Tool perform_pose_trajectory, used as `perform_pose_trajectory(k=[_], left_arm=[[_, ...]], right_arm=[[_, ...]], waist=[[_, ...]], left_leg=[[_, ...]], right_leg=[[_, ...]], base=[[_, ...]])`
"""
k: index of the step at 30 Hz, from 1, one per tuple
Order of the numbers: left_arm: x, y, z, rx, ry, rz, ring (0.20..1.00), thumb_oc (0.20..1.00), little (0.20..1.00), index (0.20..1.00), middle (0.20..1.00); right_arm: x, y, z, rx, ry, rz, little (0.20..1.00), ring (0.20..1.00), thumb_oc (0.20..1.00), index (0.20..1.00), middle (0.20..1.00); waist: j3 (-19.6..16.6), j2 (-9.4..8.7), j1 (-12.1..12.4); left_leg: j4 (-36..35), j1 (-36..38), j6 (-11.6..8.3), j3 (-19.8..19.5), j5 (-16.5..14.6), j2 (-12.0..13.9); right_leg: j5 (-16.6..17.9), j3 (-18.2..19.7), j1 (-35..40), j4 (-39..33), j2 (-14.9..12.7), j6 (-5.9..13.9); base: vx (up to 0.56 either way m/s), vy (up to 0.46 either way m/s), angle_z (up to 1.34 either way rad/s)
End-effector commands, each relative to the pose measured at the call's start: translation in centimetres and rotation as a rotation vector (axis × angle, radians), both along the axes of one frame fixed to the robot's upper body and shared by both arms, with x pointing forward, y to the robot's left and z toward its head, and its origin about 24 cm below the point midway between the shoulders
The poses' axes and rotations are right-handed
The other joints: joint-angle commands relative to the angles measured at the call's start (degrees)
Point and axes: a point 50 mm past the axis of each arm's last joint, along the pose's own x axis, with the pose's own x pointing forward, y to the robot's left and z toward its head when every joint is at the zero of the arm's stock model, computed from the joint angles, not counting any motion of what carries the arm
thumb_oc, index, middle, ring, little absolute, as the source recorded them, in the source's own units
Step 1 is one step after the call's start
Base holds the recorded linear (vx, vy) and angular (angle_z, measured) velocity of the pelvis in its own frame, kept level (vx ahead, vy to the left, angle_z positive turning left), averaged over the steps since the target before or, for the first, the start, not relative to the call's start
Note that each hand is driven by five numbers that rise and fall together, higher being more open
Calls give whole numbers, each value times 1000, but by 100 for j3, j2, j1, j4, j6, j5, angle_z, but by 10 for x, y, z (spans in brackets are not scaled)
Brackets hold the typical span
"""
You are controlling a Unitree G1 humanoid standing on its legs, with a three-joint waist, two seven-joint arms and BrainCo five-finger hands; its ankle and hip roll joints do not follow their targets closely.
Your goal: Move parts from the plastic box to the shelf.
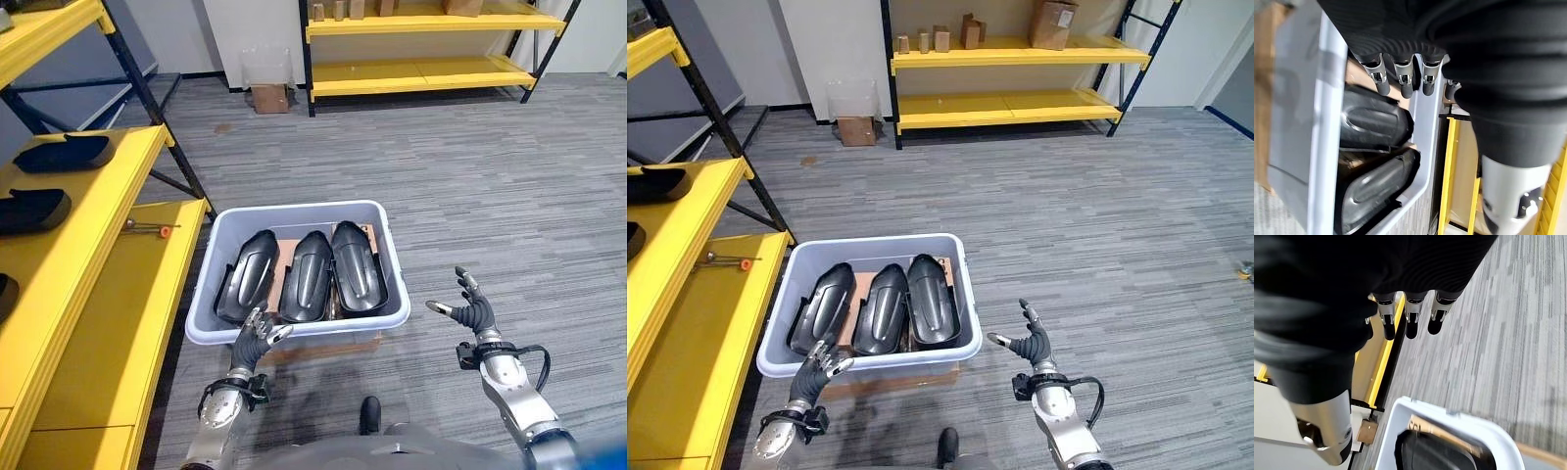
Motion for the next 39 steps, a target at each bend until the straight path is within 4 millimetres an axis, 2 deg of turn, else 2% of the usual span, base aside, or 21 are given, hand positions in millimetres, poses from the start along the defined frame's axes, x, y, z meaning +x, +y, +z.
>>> perform_pose_trajectory(k=[1, 4, 6, 9, 13, 15, 16, 17, 19, 20, 21, 22, 23, 24, 26, 27, 28, 30, 33, 35, 39], left_arm=[[7, 4, 15, -8, -101, -1, 1000, 1000, 1000, 1000, 1000], [4, 5, 8, -85, -48, 69, 1000, 1000, 1000, 1000, 1000], [4, 7, 8, -56, -59, 80, 1000, 1000, 1000, 1000, 1000], [12, 7, 17, -47, -115, 93, 1000, 1000, 1000, 1000, 1000], [21, 15, 32, -3, -192, 149, 1000, 1000, 1000, 1000, 1000], [22, 23, 38, 52, -216, 209, 1000, 1000, 1000, 1000, 1000], [25, 31, 44, 107, -233, 274, 1000, 1000, 1000, 1000, 1000], [25, 33, 45, 122, -232, 296, 1000, 1000, 1000, 1000, 1000], [25, 36, 44, 134, -231, 328, 1000, 1000, 1000, 1000, 1000], [23, 37, 44, 121, -230, 339, 1000, 1000, 1000, 1000, 1000], [22, 39, 43, 114, -231, 339, 1000, 1000, 1000, 1000, 1000], [21, 40, 43, 116, -231, 330, 1000, 1000, 1000, 1000, 1000], [21, 39, 42, 117, -232, 323, 1000, 1000, 1000, 1000, 1000], [21, 38, 42, 112, -232, 317, 1000, 1000, 1000, 1000, 1000], [24, 34, 41, 104, -226, 282, 1000, 1000, 1000, 1000, 1000], [25, 30, 41, 102, -225, 257, 1000, 1000, 1000, 1000, 1000], [26, 25, 40, 100, -215, 227, 1000, 1000, 1000, 1000, 1000], [24, 21, 36, 94, -209, 200, 1000, 1000, 1000, 1000, 1000], [22, 21, 39, 104, -230, 169, 1000, 1000, 1000, 1000, 1000], [24, 22, 42, 109, -252, 167, 1000, 1000, 1000, 1000, 1000], [36, 25, 58, 130, -315, 155, 1000, 1000, 1000, 1000, 1000]], right_arm=[[13, 4, 18, -20, -124, 13, 1000, 1000, 1000, 1000, 1000], [14, 0, 20, 6, -141, -52, 1000, 1000, 1000, 1000, 1000], [15, -6, 21, 17, -145, -91, 1000, 1000, 1000, 1000, 1000], [17, -10, 26, -8, -164, -66, 1000, 1000, 1000, 1000, 1000], [16, -12, 30, -34, -178, -33, 1000, 1000, 1000, 1000, 1000], [15, -14, 33, -36, -196, -28, 1000, 1000, 1000, 1000, 1000], [15, -15, 38, -38, -219, -21, 1000, 1000, 1000, 1000, 1000], [16, -13, 39, -41, -221, -18, 1000, 1000, 1000, 1000, 1000], [18, -10, 39, -51, -215, -15, 1000, 1000, 1000, 1000, 1000], [22, -8, 42, -57, -223, 4, 1000, 1000, 1000, 1000, 1000], [25, -8, 45, -62, -229, 11, 1000, 1000, 1000, 1000, 1000], [27, -9, 48, -64, -233, 15, 1000, 1000, 1000, 1000, 1000], [29, -11, 51, -68, -235, 19, 1000, 1000, 1000, 1000, 1000], [29, -13, 52, -73, -235, 22, 1000, 1000, 1000, 1000, 1000], [30, -17, 53, -77, -224, 35, 1000, 1000, 1000, 1000, 1000], [30, -17, 53, -79, -218, 38, 1000, 1000, 1000, 1000, 1000], [29, -18, 52, -92, -218, 42, 1000, 1000, 1000, 1000, 1000], [28, -21, 52, -85, -219, 22, 1000, 1000, 1000, 1000, 1000], [32, -23, 58, -67, -252, 7, 1000, 1000, 1000, 1000, 1000], [36, -22, 63, -49, -275, -2, 1000, 1000, 1000, 1000, 1000], [47, -4, 77, -30, -366, 15, 1000, 1000, 1000, 1000, 1000]], waist=[[-45, -208, 9], [-7, -197, -6], [0, -188, -22], [72, -120, -64], [121, -41, -134], [150, -4, -146], [244, 13, -142], [297, 15, -125], [381, 48, -87], [417, 120, -64], [446, 129, -46], [464, 127, -35], [480, 127, -40], [496, 148, -49], [490, 240, -96], [499, 276, -104], [533, 319, -121], [569, 351, -119], [657, 323, -82], [724, 286, -42], [982, 122, 171]], left_leg=[[-65, -324, 84, -13, 246, -215], [60, -352, 84, -50, 219, -172], [159, -367, 78, -57, 195, -145], [461, -491, 20, -46, 321, -75], [766, -578, 2, 36, 308, -43], [1177, -743, -43, 59, 457, -5], [1750, -1054, -42, 13, 492, -44], [1961, -1197, -63, -53, 564, -24], [1905, -1339, -154, -154, 779, 163], [1118, -1308, -354, -342, 1336, 585], [763, -1371, -461, -499, 1733, 830], [500, -1473, -522, -603, 1981, 1081], [404, -1524, -551, -617, 2061, 1198], [373, -1549, -564, -615, 2058, 1259], [236, -1384, -553, -451, 1661, 1215], [291, -1391, -590, -468, 1646, 1189], [323, -1348, -582, -430, 1388, 1063], [401, -1324, -538, -451, 1141, 873], [441, -1340, -389, -511, 846, 550], [458, -1412, -324, -528, 783, 433], [545, -1759, -199, -570, 723, 242]], right_leg=[[-245, 127, 12, 726, -305, 449], [-397, 168, 35, 915, -278, 400], [-511, 146, 37, 1046, -263, 352], [-647, 137, 3, 1230, -237, 252], [-778, 147, -59, 1403, -258, 180], [-865, 130, -119, 1534, -276, 106], [-957, 157, -239, 1752, -307, 32], [-980, 193, -272, 1823, -296, 5], [-1037, 255, -334, 1952, -265, -7], [-1126, 327, -377, 2040, -266, 38], [-1168, 376, -345, 2046, -309, 50], [-1216, 436, -313, 2067, -399, 59], [-1254, 461, -300, 2099, -474, 60], [-1296, 484, -321, 2175, -551, 65], [-1346, 459, -483, 2393, -709, 137], [-1335, 466, -562, 2467, -767, 159], [-1300, 496, -622, 2525, -846, 218], [-1185, 603, -668, 2483, -904, 313], [-926, 742, -708, 2239, -959, 464], [-794, 762, -714, 2048, -976, 518], [-527, 675, -739, 1591, -981, 605]], base=[[112, -108, 12], [153, -150, 1], [134, -141, -6], [88, -101, -5], [85, -84, -1], [34, -57, 1], [-12, -41, 2], [-23, -19, 7], [-2, 162, -1], [10, 433, -1], [13, 581, 36], [-14, 450, 38], [-8, 420, 14], [-15, 402, -46], [-31, 388, -52], [-24, 359, -34], [-10, 298, -34], [8, 247, -18], [-21, 165, 2], [-86, 93, 7], [-110, 4, 25]])
